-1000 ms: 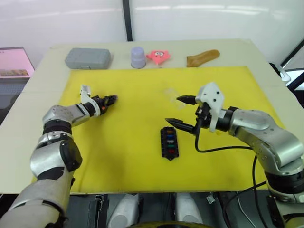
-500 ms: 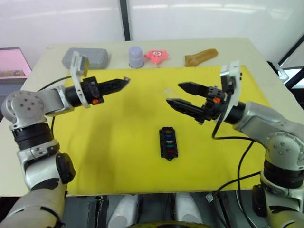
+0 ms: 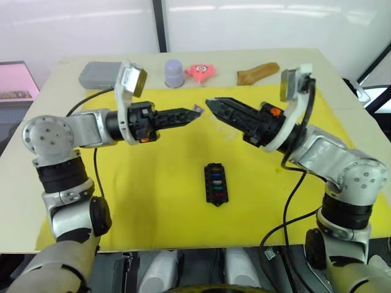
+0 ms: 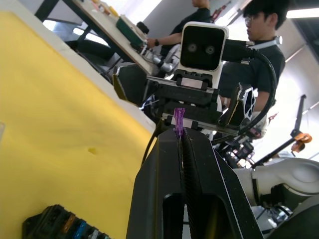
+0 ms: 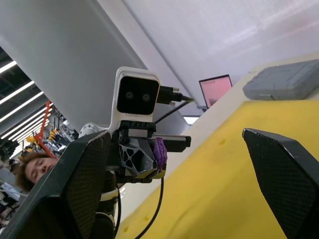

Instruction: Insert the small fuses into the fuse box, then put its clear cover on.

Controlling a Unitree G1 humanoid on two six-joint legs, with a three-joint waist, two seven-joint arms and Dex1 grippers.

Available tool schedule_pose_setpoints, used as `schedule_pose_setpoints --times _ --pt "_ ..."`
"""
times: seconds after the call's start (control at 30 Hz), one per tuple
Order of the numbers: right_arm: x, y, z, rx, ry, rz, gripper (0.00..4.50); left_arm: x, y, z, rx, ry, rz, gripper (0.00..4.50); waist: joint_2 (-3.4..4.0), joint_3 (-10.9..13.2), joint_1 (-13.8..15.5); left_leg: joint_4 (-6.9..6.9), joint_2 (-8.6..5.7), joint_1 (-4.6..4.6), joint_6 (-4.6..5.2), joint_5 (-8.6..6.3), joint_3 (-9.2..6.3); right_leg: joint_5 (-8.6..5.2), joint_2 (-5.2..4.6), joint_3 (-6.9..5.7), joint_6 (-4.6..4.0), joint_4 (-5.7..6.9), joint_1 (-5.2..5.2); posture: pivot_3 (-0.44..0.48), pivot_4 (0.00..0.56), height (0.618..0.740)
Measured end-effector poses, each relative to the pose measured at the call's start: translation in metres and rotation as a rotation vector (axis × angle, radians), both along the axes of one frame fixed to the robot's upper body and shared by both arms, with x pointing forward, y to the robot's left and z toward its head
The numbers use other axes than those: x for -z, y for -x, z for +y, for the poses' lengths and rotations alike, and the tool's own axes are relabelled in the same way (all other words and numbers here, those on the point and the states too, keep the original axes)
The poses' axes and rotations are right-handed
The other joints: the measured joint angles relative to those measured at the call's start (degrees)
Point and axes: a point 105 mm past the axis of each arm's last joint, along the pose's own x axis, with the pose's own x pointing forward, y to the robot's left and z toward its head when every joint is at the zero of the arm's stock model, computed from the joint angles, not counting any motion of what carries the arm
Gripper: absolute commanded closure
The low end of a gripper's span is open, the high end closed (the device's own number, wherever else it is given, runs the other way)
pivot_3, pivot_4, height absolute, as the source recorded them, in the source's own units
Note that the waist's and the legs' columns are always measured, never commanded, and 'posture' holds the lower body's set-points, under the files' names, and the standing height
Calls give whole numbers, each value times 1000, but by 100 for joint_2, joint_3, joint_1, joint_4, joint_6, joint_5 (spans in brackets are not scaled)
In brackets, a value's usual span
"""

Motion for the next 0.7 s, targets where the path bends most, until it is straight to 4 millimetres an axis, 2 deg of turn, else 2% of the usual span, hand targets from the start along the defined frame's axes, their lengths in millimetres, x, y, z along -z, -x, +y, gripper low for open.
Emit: schedule_pose_setpoints --times 0.03,0.3,0.43,0.6,0.7 --pt "2 1 1 -6 2 12 1138 0 1 -2 9 0 0 4500 0 0 2 0 0 0 0 0 0 0 0 0 0 0 0 0 150 740" --pt "9 1 4 -10 39 35 1138 -2 1 -9 31 9 -14 4500 0 0 3 0 1 0 0 0 2 0 2 1 0 -2 0 0 150 740" --pt "8 2 3 -14 36 36 2330 -2 0 -10 33 12 -17 4500 0 0 4 0 1 0 0 0 2 0 2 1 0 -2 0 0 150 740" --pt "7 2 2 -11 37 33 2330 -2 -2 -10 25 21 -14 4500 0 0 12 0 1 0 0 0 2 0 2 1 0 -3 0 0 150 740" --pt "6 3 1 -13 31 31 3141 -2 -2 -11 30 16 -15 4500 0 0 11 -1 1 0 0 0 2 0 2 1 0 -3 0 0 150 740"
